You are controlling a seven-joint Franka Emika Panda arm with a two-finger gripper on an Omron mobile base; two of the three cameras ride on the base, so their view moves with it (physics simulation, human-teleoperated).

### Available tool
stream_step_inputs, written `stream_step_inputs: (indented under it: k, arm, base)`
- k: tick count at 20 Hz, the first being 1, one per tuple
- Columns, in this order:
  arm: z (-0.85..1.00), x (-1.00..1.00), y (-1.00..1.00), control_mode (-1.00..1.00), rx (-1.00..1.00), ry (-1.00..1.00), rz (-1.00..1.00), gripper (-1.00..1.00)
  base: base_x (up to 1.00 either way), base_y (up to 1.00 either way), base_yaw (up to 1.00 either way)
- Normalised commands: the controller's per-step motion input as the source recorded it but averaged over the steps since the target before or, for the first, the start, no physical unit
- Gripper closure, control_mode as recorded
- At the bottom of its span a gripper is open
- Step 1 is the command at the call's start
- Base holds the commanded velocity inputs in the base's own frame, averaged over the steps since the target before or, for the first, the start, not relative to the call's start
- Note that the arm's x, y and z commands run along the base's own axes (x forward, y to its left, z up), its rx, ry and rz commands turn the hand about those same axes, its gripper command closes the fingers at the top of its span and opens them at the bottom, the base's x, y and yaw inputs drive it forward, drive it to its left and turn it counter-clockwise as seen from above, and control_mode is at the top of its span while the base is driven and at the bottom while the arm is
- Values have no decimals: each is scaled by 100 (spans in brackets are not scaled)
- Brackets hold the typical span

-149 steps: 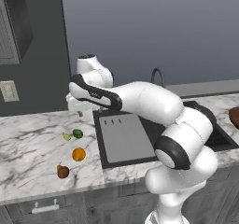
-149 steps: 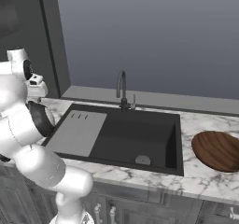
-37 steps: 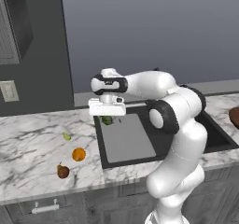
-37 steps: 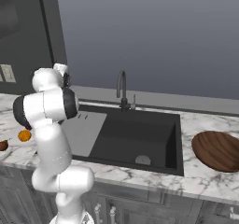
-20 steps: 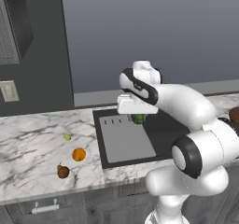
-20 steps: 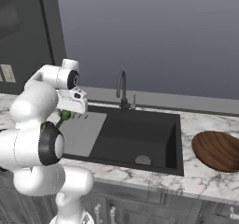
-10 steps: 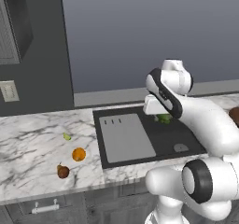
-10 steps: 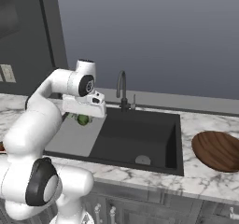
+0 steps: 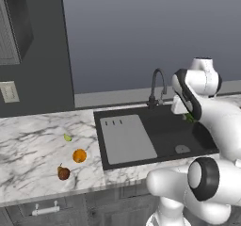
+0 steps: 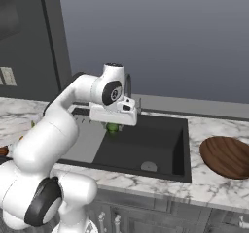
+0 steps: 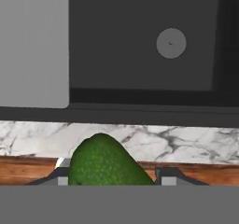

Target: There is a mixed pile of frozen fruits and vegetables on the counter. Locate all the frozen vegetables and place the items in a bowl on the counter. Take all the frozen fruits and defrost them in a running sink.

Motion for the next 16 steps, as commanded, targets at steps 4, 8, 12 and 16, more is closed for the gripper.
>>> stream_step_inputs:
  k: [4,8,12,16]
  arm:
    - [5,9,-100,-100,-6,4,-8,100]
    - [7,13,-100,-100,-7,4,-8,100]
    - [3,16,-100,-100,-6,4,-7,100]
    - [0,13,-100,-100,-2,2,-10,100]
  base:
    - [0,0,0]
    - [0,0,0]
    - [0,0,0]
    - [0,0,0]
